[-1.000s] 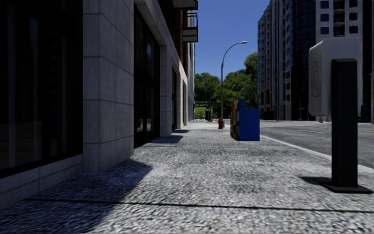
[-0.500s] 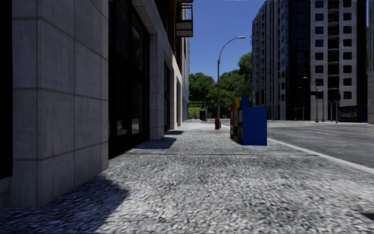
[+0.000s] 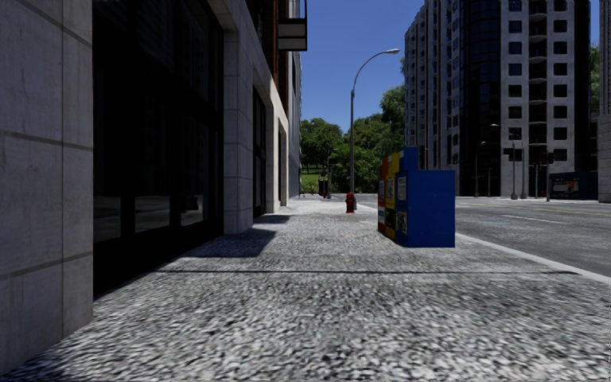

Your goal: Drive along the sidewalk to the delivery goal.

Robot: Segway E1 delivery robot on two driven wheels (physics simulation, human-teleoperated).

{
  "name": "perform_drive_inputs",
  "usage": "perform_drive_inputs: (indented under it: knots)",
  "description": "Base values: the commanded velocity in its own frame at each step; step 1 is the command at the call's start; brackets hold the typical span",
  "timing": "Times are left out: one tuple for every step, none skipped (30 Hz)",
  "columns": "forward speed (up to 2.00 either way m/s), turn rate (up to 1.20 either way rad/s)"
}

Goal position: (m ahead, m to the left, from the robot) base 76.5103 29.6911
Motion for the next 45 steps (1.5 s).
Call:
perform_drive_inputs:
  knots:
    - [2.00,0.00]
    - [2.00,0.00]
    - [2.00,0.00]
    - [2.00,0.00]
    - [2.00,0.00]
    - [2.00,0.00]
    - [2.00,0.00]
    - [2.00,0.00]
    - [2.00,0.00]
    - [2.00,-0.13]
    - [2.00,-0.19]
    - [2.00,-0.19]
    - [2.00,-0.23]
    - [2.00,-0.24]
    - [2.00,-0.25]
    - [2.00,-0.25]
    - [2.00,-0.25]
    - [2.00,-0.25]
    - [2.00,-0.10]
    - [2.00,0.00]
    - [2.00,0.00]
    - [2.00,0.00]
    - [2.00,0.00]
    - [2.00,0.00]
    - [2.00,0.00]
    - [2.00,0.00]
    - [2.00,0.00]
    - [2.00,0.00]
    - [2.00,0.00]
    - [2.00,0.00]
    - [2.00,0.00]
    - [2.00,0.00]
    - [2.00,0.00]
    - [2.00,0.00]
    - [2.00,0.00]
    - [2.00,0.00]
    - [2.00,0.00]
    - [2.00,0.00]
    - [2.00,0.00]
    - [2.00,0.00]
    - [2.00,0.00]
    - [2.00,0.00]
    - [2.00,0.00]
    - [2.00,0.00]
    - [2.00,0.00]
